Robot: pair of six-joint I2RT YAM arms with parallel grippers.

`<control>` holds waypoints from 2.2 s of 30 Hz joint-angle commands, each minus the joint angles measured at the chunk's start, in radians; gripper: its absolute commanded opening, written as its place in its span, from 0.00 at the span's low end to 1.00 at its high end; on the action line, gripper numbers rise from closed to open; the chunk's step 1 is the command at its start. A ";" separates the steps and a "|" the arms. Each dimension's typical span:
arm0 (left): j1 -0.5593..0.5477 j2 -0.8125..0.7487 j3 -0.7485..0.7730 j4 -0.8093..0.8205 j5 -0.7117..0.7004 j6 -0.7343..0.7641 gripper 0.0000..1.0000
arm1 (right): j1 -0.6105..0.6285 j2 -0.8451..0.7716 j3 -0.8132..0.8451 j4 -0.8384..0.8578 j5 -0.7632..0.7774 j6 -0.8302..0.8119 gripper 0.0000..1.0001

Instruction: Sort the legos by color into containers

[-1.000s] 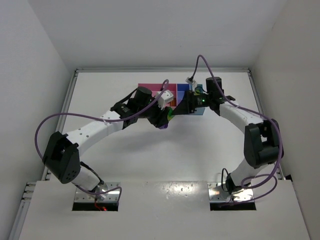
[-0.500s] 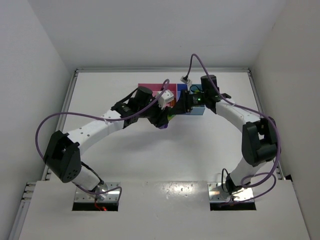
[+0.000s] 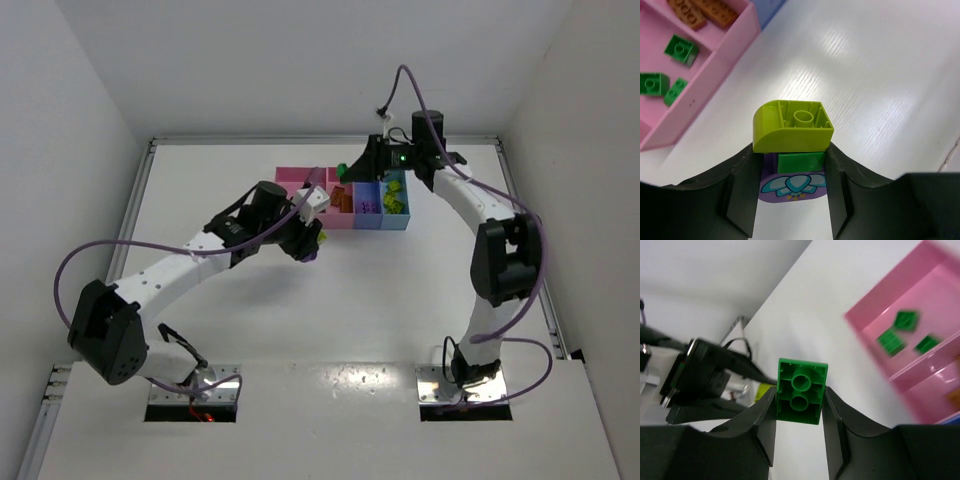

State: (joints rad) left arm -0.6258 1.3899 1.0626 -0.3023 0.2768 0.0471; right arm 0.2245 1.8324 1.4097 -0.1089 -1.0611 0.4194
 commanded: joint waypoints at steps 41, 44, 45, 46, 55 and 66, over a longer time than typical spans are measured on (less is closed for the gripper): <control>0.252 -0.063 0.007 -0.017 0.110 -0.041 0.07 | 0.148 0.185 0.264 0.003 -0.221 0.064 0.77; 0.242 -0.063 0.007 -0.017 0.099 -0.041 0.07 | 0.148 0.145 0.197 -0.009 -0.212 0.053 0.77; 0.242 -0.063 0.007 -0.017 0.099 -0.041 0.07 | 0.148 0.134 0.172 -0.046 -0.168 0.023 0.77; 0.242 -0.063 -0.003 -0.017 0.075 -0.041 0.10 | 0.139 0.111 0.160 -0.108 -0.154 -0.044 0.77; 0.242 -0.011 -0.001 -0.127 0.041 -0.030 0.52 | 0.151 -0.042 0.092 -0.618 0.277 -0.761 0.77; 0.379 -0.083 -0.010 -0.072 0.044 -0.118 0.73 | 0.232 -0.067 -0.038 -0.653 0.357 -1.049 0.76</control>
State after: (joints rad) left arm -0.3019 1.3666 1.0389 -0.4206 0.2852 -0.0319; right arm 0.4255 1.7912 1.3968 -0.7315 -0.7143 -0.4351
